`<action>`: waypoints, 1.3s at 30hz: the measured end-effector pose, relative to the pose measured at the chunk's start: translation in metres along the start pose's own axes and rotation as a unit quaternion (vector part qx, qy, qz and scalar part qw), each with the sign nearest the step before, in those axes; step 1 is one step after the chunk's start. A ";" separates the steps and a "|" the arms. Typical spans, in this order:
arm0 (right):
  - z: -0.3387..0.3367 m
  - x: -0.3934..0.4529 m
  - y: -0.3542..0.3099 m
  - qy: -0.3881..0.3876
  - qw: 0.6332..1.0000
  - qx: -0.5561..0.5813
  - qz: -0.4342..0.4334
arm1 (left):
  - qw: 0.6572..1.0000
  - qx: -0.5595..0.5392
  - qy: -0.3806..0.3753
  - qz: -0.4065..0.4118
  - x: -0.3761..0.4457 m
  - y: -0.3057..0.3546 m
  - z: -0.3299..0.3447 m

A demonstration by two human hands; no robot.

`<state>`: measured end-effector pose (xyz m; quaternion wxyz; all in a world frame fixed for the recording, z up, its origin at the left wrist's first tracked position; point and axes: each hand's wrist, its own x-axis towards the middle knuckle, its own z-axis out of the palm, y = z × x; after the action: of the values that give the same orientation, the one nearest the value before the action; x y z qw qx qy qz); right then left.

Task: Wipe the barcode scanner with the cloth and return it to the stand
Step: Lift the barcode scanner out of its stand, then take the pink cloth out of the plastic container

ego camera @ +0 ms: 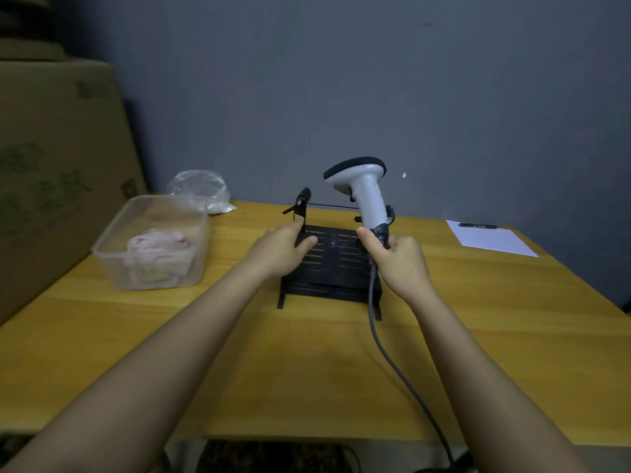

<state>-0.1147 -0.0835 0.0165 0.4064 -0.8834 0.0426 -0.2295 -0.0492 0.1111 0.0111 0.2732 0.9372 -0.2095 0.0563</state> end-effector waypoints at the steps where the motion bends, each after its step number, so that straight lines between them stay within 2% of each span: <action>1: 0.006 -0.003 -0.005 -0.010 1.000 -0.001 -0.006 | 1.000 -0.007 0.001 -0.004 -0.009 -0.006 -0.003; 6: 0.042 -0.008 -0.023 -0.066 0.997 0.004 -0.031 | 0.998 -0.013 0.030 -0.051 -0.045 -0.041 -0.019; 11: 0.079 -0.007 -0.043 -0.103 0.993 0.017 -0.059 | 0.989 0.015 0.111 -0.099 -0.068 -0.087 -0.039; 17: 0.120 0.005 -0.066 -0.141 0.987 0.009 -0.074 | 0.974 0.059 0.172 -0.137 -0.068 -0.138 -0.063; 23: 0.154 0.021 -0.077 -0.176 0.982 -0.010 -0.071 | 0.972 0.076 0.103 -0.198 -0.034 -0.184 -0.077; 31: 0.174 0.036 -0.080 -0.177 0.982 -0.031 -0.065 | 0.955 0.122 0.006 -0.270 0.004 -0.212 -0.084; 35: 0.177 0.039 -0.078 -0.180 0.981 -0.035 -0.061 | 0.951 0.141 0.039 -0.273 0.005 -0.211 -0.086; 39: 0.177 0.038 -0.078 -0.171 0.983 -0.033 -0.055 | 0.950 0.134 0.138 -0.245 -0.007 -0.201 -0.090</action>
<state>-0.0112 0.0823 -0.0117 0.3650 -0.9236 -0.0688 -0.0951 0.0301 0.3153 -0.0131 0.1762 0.9709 0.0754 0.1439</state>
